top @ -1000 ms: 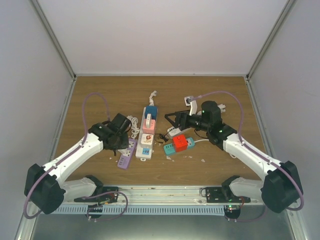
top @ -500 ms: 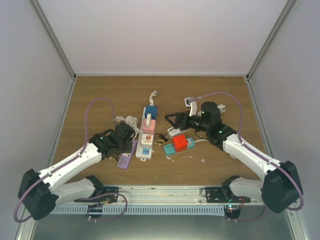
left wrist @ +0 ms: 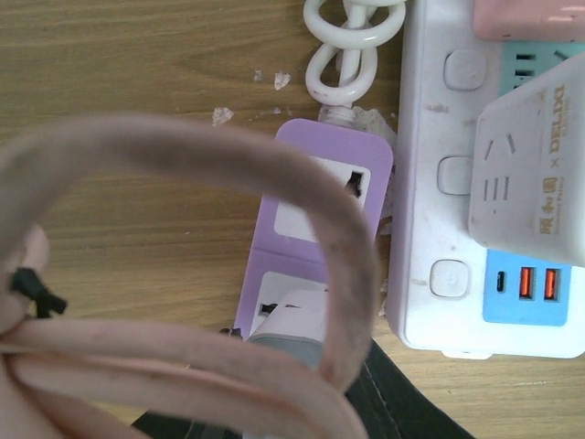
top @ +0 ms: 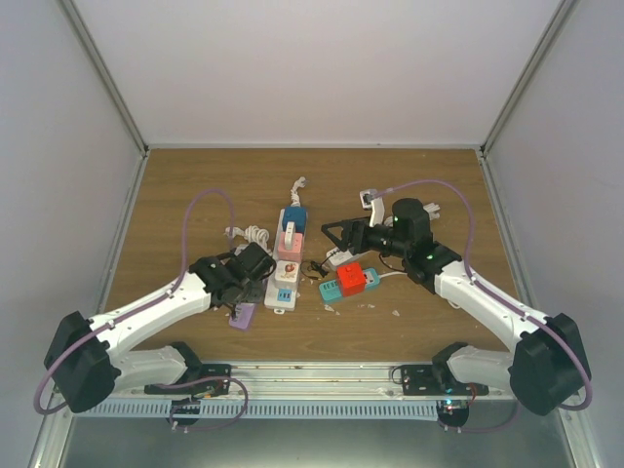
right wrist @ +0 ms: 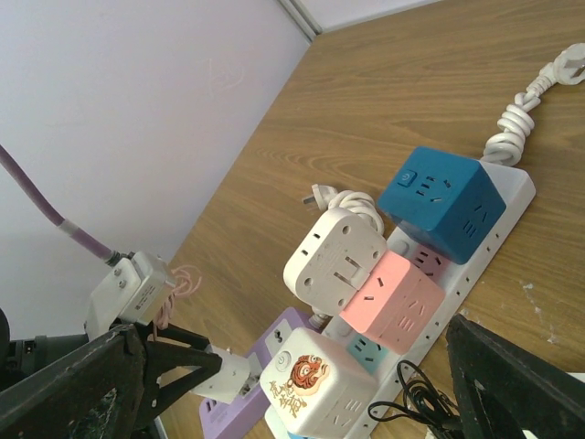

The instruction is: Insert the plug

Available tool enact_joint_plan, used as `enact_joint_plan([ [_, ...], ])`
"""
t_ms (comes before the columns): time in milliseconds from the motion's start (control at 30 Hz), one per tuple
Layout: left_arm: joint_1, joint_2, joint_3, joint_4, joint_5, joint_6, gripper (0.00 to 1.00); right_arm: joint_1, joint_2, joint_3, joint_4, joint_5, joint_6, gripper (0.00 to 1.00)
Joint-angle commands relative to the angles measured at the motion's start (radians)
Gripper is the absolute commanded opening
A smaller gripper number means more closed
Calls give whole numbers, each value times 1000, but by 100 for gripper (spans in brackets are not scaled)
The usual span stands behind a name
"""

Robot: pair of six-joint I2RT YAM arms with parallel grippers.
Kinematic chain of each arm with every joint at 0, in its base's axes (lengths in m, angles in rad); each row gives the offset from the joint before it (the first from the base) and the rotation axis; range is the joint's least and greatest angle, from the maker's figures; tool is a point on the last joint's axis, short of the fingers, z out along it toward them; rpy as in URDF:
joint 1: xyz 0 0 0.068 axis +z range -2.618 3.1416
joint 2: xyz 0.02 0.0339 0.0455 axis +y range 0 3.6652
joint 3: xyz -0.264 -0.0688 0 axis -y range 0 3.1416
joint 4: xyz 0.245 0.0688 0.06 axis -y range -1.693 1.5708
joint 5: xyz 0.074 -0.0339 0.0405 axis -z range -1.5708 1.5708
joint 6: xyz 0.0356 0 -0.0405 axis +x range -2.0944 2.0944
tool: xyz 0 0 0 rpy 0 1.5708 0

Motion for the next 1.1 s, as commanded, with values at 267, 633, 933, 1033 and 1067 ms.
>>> enact_joint_plan([
  [267, -58, 33, -54, 103, -82, -9, 0, -10, -5, -11, 11, 7, -5, 91],
  [633, -117, 12, -85, 73, -68, -86, 0, -10, 0, -13, 14, 6, -6, 91],
  [933, -282, 142, -32, -84, -246, -296, 0, -9, 2, -11, 7, 6, -11, 91],
  [1033, -299, 220, 12, -184, -294, -387, 0, -10, 5, -9, 8, 5, -8, 91],
  [1067, -304, 236, 25, -197, -298, -393, 0, -8, 6, -8, 8, 6, -7, 91],
])
